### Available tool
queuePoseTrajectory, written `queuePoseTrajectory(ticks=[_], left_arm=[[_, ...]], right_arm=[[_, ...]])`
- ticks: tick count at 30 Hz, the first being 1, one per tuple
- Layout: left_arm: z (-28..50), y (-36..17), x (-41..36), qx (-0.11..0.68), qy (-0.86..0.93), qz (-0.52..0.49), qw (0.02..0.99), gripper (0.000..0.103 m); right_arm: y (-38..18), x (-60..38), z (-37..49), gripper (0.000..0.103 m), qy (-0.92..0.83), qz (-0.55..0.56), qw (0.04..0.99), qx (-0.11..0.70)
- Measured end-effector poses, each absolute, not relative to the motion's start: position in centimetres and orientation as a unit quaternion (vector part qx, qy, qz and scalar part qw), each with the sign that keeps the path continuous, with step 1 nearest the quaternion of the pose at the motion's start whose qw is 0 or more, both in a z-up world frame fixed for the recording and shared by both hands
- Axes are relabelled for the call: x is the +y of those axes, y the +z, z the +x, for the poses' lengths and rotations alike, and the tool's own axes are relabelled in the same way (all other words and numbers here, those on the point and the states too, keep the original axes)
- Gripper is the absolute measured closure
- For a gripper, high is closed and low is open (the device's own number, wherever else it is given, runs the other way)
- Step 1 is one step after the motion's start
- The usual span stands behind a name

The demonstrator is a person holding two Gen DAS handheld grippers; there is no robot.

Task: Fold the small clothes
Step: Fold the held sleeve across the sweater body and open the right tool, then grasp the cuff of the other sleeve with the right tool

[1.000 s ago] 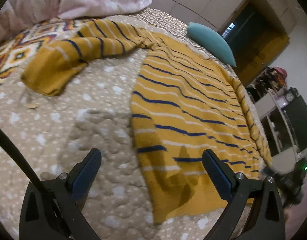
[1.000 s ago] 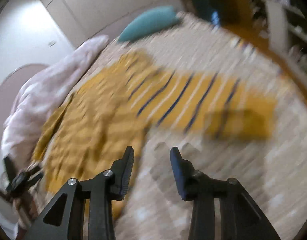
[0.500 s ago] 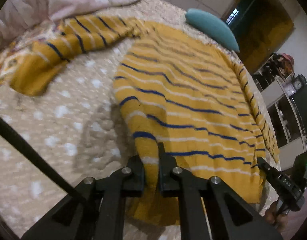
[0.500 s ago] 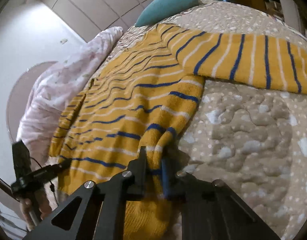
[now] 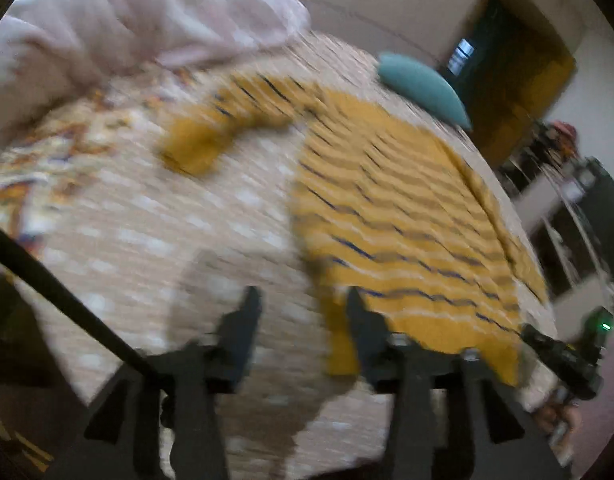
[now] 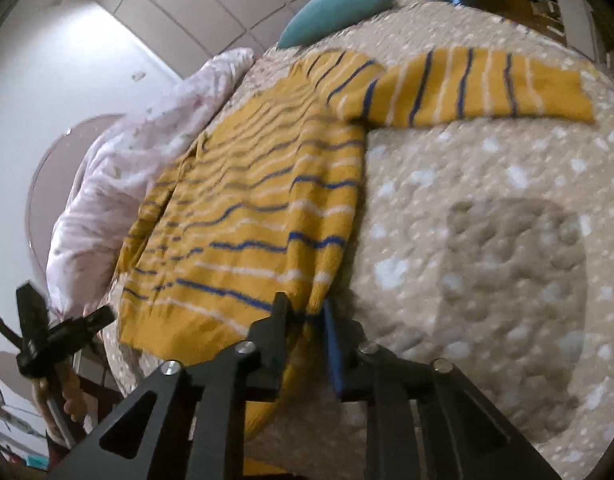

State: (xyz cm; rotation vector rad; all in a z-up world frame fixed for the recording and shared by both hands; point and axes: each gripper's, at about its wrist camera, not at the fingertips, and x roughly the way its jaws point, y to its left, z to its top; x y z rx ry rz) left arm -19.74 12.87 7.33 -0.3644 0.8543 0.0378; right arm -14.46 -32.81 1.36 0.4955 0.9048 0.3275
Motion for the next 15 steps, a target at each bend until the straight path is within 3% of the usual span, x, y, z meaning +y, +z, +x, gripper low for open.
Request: queuePoseTrajectory(ticks=[5, 12, 15], left_arm=[[-20.7, 7.5, 16.8, 0.397, 0.091, -0.169, 0.897, 0.049], [-20.8, 5.3, 18.5, 0.413, 0.103, -0.214, 0.879, 0.048], [-20.5, 5.3, 17.8, 0.411, 0.098, -0.205, 0.883, 0.043]], right_arm=[[1.4, -36.1, -12.7, 0.071, 0.093, 0.256, 0.867, 0.417], [0.5, -40.4, -9.6, 0.071, 0.043, 0.332, 0.855, 0.396], [0.5, -41.9, -7.9, 0.071, 0.024, 0.35, 0.853, 0.385]])
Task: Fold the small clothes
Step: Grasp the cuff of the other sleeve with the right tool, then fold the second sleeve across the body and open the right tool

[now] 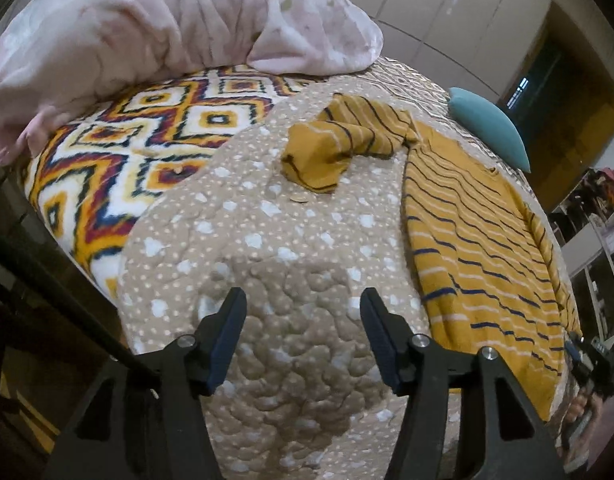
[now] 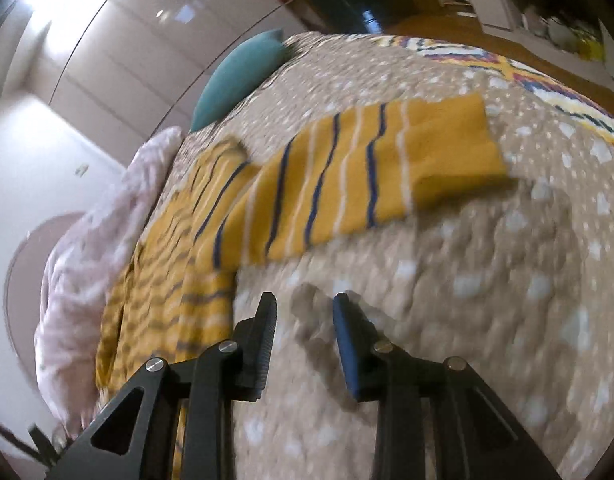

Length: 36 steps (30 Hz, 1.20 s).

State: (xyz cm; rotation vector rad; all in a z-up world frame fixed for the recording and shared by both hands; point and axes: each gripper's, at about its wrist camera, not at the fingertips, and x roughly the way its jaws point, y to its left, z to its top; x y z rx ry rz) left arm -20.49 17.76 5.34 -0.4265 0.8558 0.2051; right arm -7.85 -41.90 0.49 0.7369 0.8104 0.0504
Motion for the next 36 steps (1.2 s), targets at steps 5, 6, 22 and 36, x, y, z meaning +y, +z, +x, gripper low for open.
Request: queuePoseTrajectory(ticks=[5, 6, 22, 36], left_arm=[[-19.8, 5.5, 16.1, 0.416, 0.08, -0.194, 0.885, 0.042], [-19.7, 5.6, 15.8, 0.415, 0.078, -0.191, 0.886, 0.042], [-18.3, 7.3, 14.1, 0.4, 0.052, -0.193, 0.895, 0.04], [-19.0, 7.2, 14.8, 0.381, 0.025, -0.226, 0.896, 0.038]], right_arm=[[0.9, -44.2, -5.9, 0.064, 0.0, 0.374, 0.851, 0.369], [0.9, -44.7, -5.4, 0.062, -0.003, 0.383, 0.848, 0.366], [9.5, -58.6, -2.2, 0.096, -0.203, 0.408, 0.852, 0.259], [17.3, -35.6, 10.4, 0.096, 0.044, 0.26, 0.906, 0.332]])
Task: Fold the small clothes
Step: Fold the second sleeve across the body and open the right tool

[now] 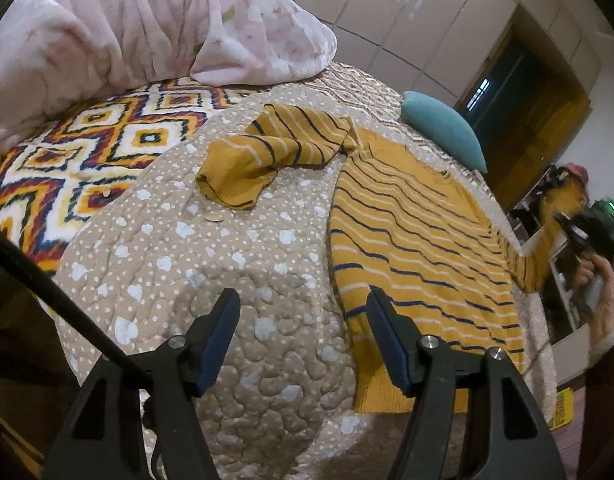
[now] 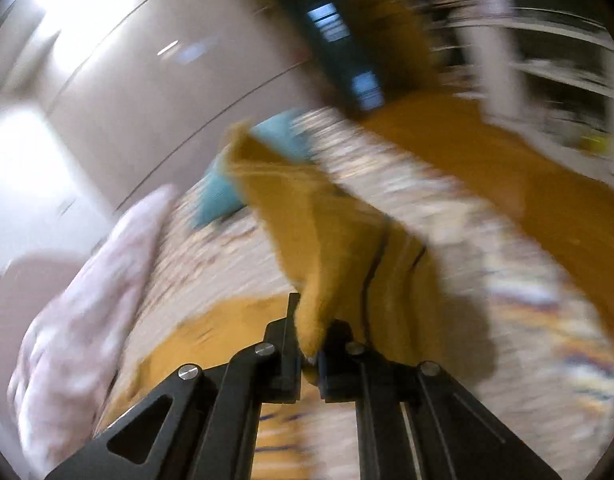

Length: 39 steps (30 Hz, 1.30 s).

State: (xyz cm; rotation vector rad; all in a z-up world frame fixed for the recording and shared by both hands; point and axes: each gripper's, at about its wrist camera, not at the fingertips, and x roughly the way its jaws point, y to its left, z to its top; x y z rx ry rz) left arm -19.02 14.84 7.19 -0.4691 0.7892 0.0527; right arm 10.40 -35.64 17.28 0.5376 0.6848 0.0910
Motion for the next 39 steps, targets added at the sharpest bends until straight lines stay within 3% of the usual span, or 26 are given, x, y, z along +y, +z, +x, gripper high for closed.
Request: queuePoseTrajectory(ticks=[7, 12, 15, 17, 19, 28, 31, 39], left_arm=[[-20.7, 7.6, 16.8, 0.359, 0.018, -0.249, 0.899, 0.034], [-22.2, 7.6, 18.8, 0.347, 0.021, -0.27, 0.898, 0.034], [-23.0, 7.4, 20.1, 0.337, 0.025, -0.289, 0.896, 0.033], [-23.1, 7.2, 20.7, 0.333, 0.03, -0.301, 0.893, 0.032], [-23.1, 7.0, 21.1, 0.334, 0.037, -0.304, 0.891, 0.032], [-24.4, 6.8, 24.3, 0.326, 0.083, -0.339, 0.878, 0.032], [-25.0, 6.8, 25.6, 0.317, 0.104, -0.349, 0.876, 0.032], [-25.4, 6.9, 25.8, 0.314, 0.107, -0.353, 0.875, 0.032]], right_arm=[[12.7, -13.2, 15.0, 0.097, 0.193, 0.158, 0.875, 0.416], [7.1, -3.9, 16.4, 0.096, 0.189, 0.062, 0.865, 0.46], [4.8, -1.5, 16.8, 0.091, 0.189, 0.02, 0.861, 0.472], [4.1, -0.3, 16.2, 0.066, 0.216, 0.005, 0.851, 0.479], [3.9, 1.5, 14.8, 0.057, 0.259, -0.016, 0.837, 0.481], [6.3, 7.5, 7.0, 0.056, 0.368, -0.092, 0.809, 0.449], [6.6, 9.2, 4.3, 0.05, 0.41, -0.088, 0.787, 0.452], [2.2, 12.7, 3.9, 0.046, 0.378, -0.055, 0.773, 0.507]])
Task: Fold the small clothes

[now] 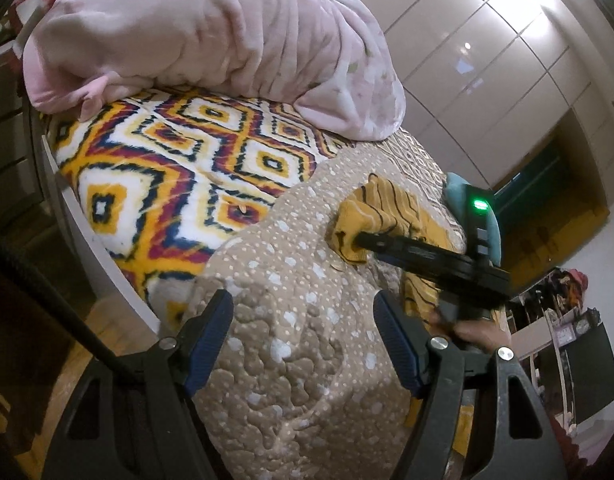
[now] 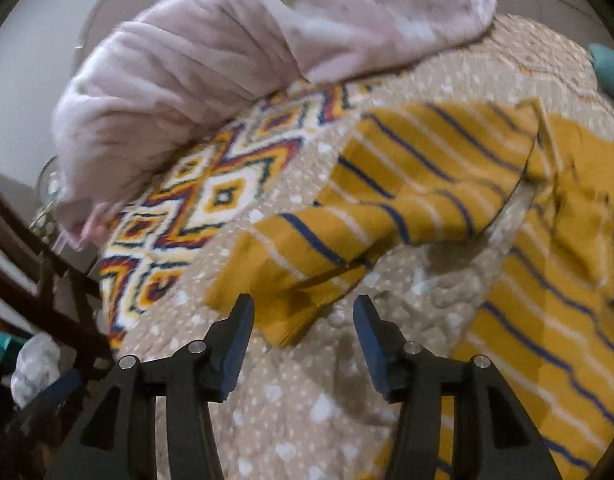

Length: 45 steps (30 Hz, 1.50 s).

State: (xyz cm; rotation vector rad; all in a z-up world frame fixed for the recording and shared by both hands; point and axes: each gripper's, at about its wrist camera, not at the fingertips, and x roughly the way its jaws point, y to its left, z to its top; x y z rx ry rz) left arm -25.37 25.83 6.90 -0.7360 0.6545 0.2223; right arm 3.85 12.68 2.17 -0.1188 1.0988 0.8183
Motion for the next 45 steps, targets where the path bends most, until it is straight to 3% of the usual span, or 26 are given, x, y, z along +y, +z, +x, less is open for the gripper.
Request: queuePoseTrajectory(ticks=[1, 4, 11, 17, 21, 24, 25, 28, 33, 37, 43, 44, 45], left_arm=[[-25.3, 6.9, 25.8, 0.314, 0.105, -0.353, 0.875, 0.032], [-25.3, 7.1, 25.7, 0.315, 0.103, -0.353, 0.875, 0.032], [-24.7, 7.7, 24.9, 0.323, 0.1, -0.339, 0.878, 0.032], [-23.5, 8.4, 23.0, 0.329, 0.083, -0.314, 0.887, 0.031], [-22.5, 8.6, 21.6, 0.34, 0.072, -0.304, 0.887, 0.031], [-21.7, 9.0, 20.3, 0.347, 0.059, -0.291, 0.889, 0.031], [-21.4, 9.2, 19.7, 0.349, 0.056, -0.282, 0.892, 0.03], [-20.0, 9.6, 18.0, 0.358, 0.049, -0.256, 0.897, 0.028], [-18.2, 9.2, 15.5, 0.374, 0.029, -0.234, 0.897, 0.028], [-17.3, 8.4, 13.8, 0.391, 0.023, -0.213, 0.895, 0.028], [-16.8, 7.9, 12.9, 0.401, 0.023, -0.207, 0.892, 0.028], [-16.7, 7.9, 13.0, 0.402, 0.024, -0.207, 0.892, 0.028], [-16.8, 7.9, 13.0, 0.402, 0.024, -0.206, 0.892, 0.028]], right_arm=[[1.6, 13.0, 4.2, 0.048, 0.373, -0.051, 0.77, 0.514], [2.0, 13.6, 5.0, 0.098, 0.38, -0.03, 0.761, 0.525], [13.8, 8.0, 5.2, 0.098, 0.4, -0.01, 0.812, 0.425], [20.6, -5.3, 7.3, 0.098, 0.292, -0.054, 0.875, 0.382], [17.9, -15.5, 11.1, 0.097, 0.141, -0.074, 0.885, 0.438], [15.0, -20.7, 12.8, 0.09, -0.008, -0.123, 0.886, 0.446], [14.3, -22.3, 12.7, 0.089, -0.006, -0.099, 0.888, 0.449], [13.3, -25.2, 11.8, 0.065, 0.039, -0.007, 0.891, 0.453], [10.8, -25.9, 10.9, 0.061, 0.058, 0.016, 0.887, 0.458], [8.0, -26.8, 11.3, 0.047, 0.063, 0.053, 0.88, 0.468], [3.6, -25.0, 13.8, 0.048, 0.079, 0.065, 0.853, 0.512], [3.2, -24.6, 14.2, 0.051, 0.085, 0.06, 0.846, 0.523], [3.0, -24.3, 14.5, 0.066, 0.092, 0.05, 0.841, 0.53]])
